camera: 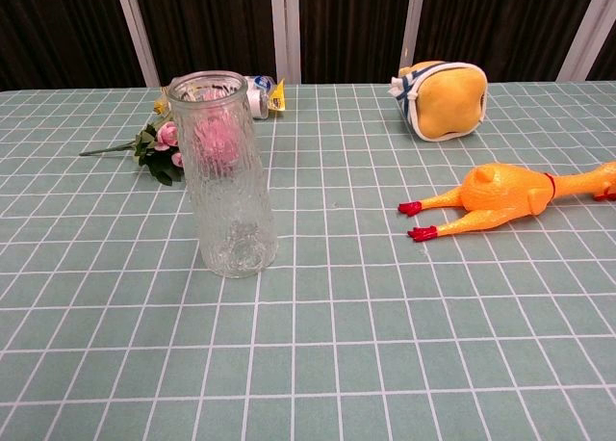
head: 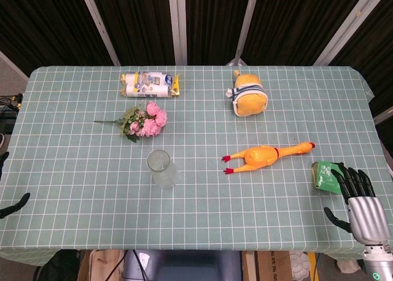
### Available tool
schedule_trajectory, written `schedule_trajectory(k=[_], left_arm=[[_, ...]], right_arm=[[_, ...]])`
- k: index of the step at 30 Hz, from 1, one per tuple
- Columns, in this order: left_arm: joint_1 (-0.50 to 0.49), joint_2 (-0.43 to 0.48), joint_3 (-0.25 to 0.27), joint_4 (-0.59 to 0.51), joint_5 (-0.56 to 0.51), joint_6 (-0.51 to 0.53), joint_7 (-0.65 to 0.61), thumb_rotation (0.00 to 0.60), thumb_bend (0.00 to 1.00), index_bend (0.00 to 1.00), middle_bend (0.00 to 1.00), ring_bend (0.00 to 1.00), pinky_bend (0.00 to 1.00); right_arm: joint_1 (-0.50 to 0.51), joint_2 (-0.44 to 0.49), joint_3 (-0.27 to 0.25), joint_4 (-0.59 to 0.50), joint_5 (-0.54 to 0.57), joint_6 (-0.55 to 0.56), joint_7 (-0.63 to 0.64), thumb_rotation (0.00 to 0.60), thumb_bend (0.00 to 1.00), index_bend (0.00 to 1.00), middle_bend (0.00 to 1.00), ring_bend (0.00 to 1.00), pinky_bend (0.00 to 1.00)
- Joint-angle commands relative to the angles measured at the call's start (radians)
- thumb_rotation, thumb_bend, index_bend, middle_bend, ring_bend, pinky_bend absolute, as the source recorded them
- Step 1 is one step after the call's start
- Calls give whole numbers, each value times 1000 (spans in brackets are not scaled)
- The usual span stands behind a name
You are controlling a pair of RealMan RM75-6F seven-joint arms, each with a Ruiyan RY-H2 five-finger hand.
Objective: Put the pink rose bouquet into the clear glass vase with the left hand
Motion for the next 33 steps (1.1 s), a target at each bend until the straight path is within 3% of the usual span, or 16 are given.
schedule_trajectory(k=[1, 26, 29, 33], left_arm=[[1, -1, 0, 0, 2, 3, 1, 600, 276, 70, 94, 0, 14], [-12, -15, -1, 8, 18, -3, 28, 600, 275, 69, 93, 0, 14], [-40, -26, -16, 28, 21, -29, 32, 600, 273, 69, 84, 0, 12], [-134, -18, -78, 63, -17, -130, 67, 600, 272, 68, 76, 0, 10]], right_arm=[[-1, 1, 0, -1, -2, 3, 0, 600, 268, 121, 70, 30, 0], [0, 0, 0, 6, 5, -4, 7, 600, 268, 121, 70, 30, 0], [-1, 2, 4, 11, 18, -5, 17, 600, 268, 121, 70, 30, 0], [0, 1, 11, 16, 32, -8, 22, 600, 268, 121, 70, 30, 0]])
